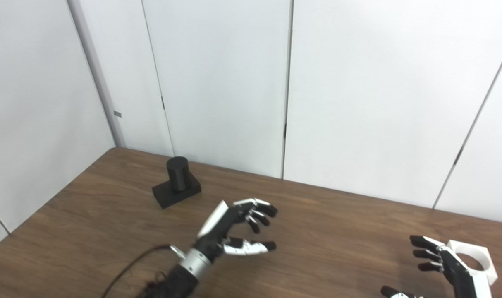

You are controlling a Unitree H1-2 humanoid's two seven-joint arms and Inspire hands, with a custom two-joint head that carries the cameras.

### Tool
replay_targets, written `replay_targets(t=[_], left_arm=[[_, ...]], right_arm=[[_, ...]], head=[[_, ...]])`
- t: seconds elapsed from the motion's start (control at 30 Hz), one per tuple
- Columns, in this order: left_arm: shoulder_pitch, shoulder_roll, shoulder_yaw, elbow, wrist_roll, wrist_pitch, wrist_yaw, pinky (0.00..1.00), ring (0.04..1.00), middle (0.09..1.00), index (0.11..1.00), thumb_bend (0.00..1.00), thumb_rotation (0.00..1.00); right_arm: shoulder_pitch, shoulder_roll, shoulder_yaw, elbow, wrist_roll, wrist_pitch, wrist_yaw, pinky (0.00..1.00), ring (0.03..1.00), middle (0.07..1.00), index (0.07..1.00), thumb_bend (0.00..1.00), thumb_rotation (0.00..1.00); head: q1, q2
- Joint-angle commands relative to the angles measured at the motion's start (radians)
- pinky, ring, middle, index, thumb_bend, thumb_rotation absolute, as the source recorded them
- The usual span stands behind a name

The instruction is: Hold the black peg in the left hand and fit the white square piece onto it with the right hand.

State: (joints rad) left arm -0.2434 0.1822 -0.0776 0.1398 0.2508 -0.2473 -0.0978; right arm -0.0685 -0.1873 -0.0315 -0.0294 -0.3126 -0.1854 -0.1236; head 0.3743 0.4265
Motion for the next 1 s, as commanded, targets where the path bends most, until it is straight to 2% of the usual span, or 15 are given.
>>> replay_targets(t=[0.0,0.23,0.33,0.47,0.67,0.97], left_arm=[[-0.048,0.021,0.006,-0.046,-0.017,0.015,-0.015,0.49,0.629,0.687,0.665,0.79,0.09],[-0.064,0.072,0.023,-0.099,-0.011,0.092,-0.037,0.52,0.641,0.708,0.676,0.86,0.01],[-0.067,0.088,0.035,-0.113,-0.012,0.100,-0.034,0.53,0.647,0.703,0.678,0.84,0.00],[-0.072,0.108,0.062,-0.157,-0.001,0.147,-0.023,0.55,0.662,0.708,0.674,0.82,0.00],[-0.092,0.138,0.099,-0.181,0.012,0.152,-0.007,0.53,0.657,0.710,0.658,0.82,0.00],[-0.127,0.175,0.139,-0.207,0.063,0.194,0.017,0.51,0.620,0.690,0.663,0.81,0.00]], right_arm=[[-0.029,-0.005,-0.008,-0.039,0.010,-0.007,0.000,0.56,0.675,0.730,0.703,0.51,0.00],[-0.033,-0.004,-0.012,-0.035,0.014,-0.024,-0.002,0.54,0.658,0.721,0.690,0.52,0.00],[-0.032,-0.005,-0.012,-0.043,0.010,-0.014,0.001,0.54,0.659,0.722,0.693,0.52,0.00],[-0.031,-0.004,-0.014,-0.051,0.007,0.002,0.004,0.54,0.660,0.723,0.692,0.52,0.00],[-0.030,-0.004,-0.013,-0.059,0.007,0.009,0.006,0.55,0.659,0.718,0.692,0.52,0.00],[-0.031,-0.002,-0.019,-0.078,0.015,0.031,0.014,0.55,0.664,0.726,0.695,0.52,0.00]], head=[[0.003,0.001],[0.012,0.001],[0.013,0.003],[0.016,0.003],[0.017,0.005],[0.023,0.004]])
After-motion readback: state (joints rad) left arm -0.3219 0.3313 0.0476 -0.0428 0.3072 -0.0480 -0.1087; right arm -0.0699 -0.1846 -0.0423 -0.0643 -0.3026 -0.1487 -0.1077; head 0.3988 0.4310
